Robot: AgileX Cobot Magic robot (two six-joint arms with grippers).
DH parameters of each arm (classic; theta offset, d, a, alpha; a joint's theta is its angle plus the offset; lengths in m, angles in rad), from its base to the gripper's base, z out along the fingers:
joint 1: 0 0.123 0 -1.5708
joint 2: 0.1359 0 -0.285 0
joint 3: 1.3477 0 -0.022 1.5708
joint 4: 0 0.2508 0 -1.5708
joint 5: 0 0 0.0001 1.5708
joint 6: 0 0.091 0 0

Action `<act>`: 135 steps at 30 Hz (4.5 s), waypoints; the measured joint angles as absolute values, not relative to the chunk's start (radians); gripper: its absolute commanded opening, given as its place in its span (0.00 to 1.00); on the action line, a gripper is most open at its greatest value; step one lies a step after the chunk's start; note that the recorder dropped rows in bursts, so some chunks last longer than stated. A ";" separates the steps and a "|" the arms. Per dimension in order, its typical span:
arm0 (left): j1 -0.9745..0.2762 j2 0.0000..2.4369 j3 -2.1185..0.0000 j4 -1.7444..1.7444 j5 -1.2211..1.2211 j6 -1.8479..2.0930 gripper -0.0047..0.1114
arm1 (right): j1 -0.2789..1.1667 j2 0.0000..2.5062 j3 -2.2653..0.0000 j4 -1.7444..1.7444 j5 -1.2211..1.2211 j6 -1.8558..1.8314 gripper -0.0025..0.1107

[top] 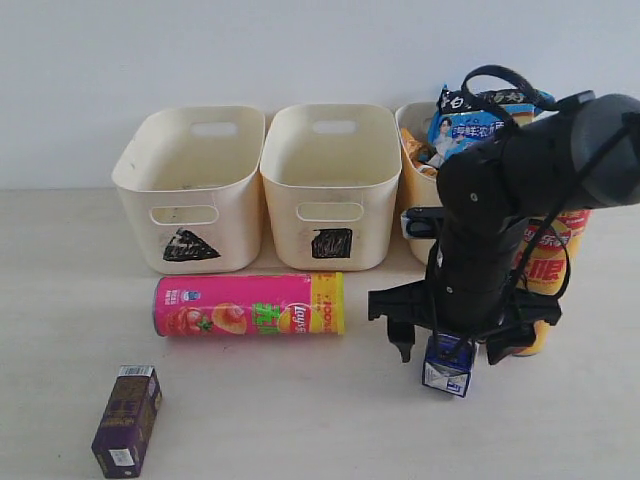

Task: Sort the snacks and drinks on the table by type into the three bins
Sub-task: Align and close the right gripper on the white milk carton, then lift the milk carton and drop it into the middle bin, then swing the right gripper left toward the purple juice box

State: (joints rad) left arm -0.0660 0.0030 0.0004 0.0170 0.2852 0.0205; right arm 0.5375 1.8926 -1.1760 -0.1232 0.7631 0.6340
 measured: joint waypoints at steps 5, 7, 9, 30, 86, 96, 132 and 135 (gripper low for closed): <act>-0.066 0.003 0.000 0.017 0.285 0.021 0.08 | 0.538 1.919 -1.176 -0.125 0.714 0.634 0.69; -0.066 0.003 0.000 0.017 0.285 0.021 0.08 | 0.537 1.931 -1.176 -0.130 0.709 0.634 0.69; -0.066 0.003 0.000 0.017 0.285 0.021 0.08 | 0.535 1.945 -1.176 -0.134 0.697 0.634 0.69; -0.066 0.003 0.000 0.017 0.285 0.021 0.08 | 0.534 1.965 -1.176 -0.268 0.657 0.647 0.02; -0.066 0.003 0.000 0.017 0.285 0.021 0.08 | 0.432 2.139 -1.877 -0.034 0.465 -0.184 0.02; -0.066 0.003 0.000 0.017 0.285 0.021 0.08 | 0.432 2.240 -1.952 0.036 0.464 -0.232 0.29; -0.066 0.003 0.000 0.017 0.285 0.021 0.08 | 0.507 2.031 -1.961 -0.054 0.945 -0.089 0.02; -0.066 0.003 0.000 0.017 0.285 0.021 0.08 | 0.599 2.013 -1.961 -0.169 0.971 -0.034 0.02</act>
